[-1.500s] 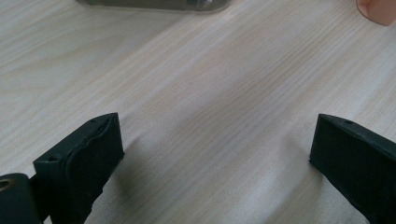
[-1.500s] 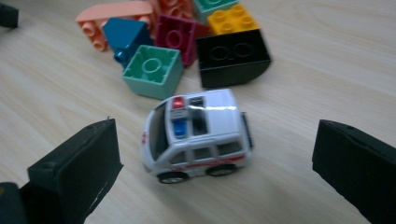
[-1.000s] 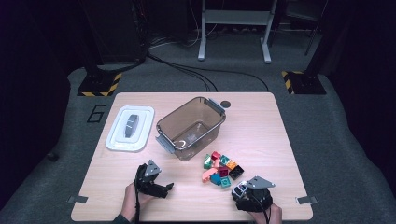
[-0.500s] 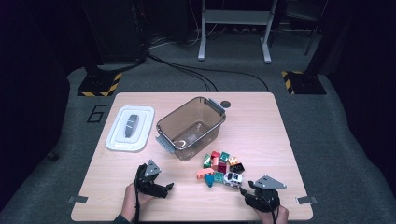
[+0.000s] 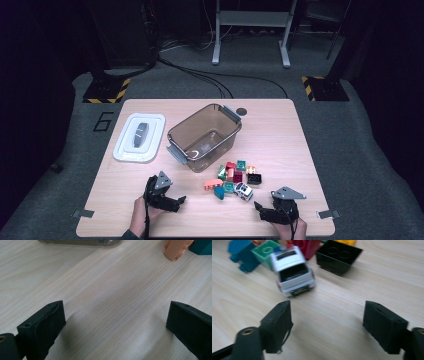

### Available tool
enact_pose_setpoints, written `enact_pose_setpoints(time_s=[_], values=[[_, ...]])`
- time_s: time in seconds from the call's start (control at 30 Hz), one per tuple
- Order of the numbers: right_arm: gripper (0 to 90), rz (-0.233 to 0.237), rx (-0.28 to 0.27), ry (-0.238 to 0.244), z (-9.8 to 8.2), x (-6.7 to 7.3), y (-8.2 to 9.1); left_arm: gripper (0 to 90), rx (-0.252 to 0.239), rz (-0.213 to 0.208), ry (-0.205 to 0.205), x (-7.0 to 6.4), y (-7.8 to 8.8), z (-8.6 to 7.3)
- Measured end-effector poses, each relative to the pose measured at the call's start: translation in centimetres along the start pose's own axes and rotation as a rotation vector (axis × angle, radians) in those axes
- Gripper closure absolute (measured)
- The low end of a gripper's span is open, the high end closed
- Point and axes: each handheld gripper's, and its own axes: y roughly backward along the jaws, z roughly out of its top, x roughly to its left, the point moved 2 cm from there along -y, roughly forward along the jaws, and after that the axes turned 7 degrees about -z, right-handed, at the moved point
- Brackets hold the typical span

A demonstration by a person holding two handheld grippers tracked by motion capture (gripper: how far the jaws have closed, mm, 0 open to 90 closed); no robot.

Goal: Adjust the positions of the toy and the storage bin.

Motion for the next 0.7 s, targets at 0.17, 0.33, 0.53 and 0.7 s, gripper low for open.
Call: enact_pose_setpoints(time_s=[0.17,0.33,0.53,0.7], values=[[16.8,0.015,-0.023,0.005,0.1,-0.3,0.0,2.1,0.0,0.0,0.0,0.0,0.0,0.0],[18.6,0.063,-0.047,0.073,0.8,1.2,0.3,2.1,0.0,0.0,0.0,0.0,0.0,0.0],[24.7,0.092,-0.048,0.148,2.2,2.8,-0.8,2.1,-0.003,-0.001,0.003,0.0,0.0,0.0],[31.5,0.101,-0.038,0.189,3.5,3.6,-2.3,2.1,-0.003,-0.002,0.002,0.0,0.0,0.0]])
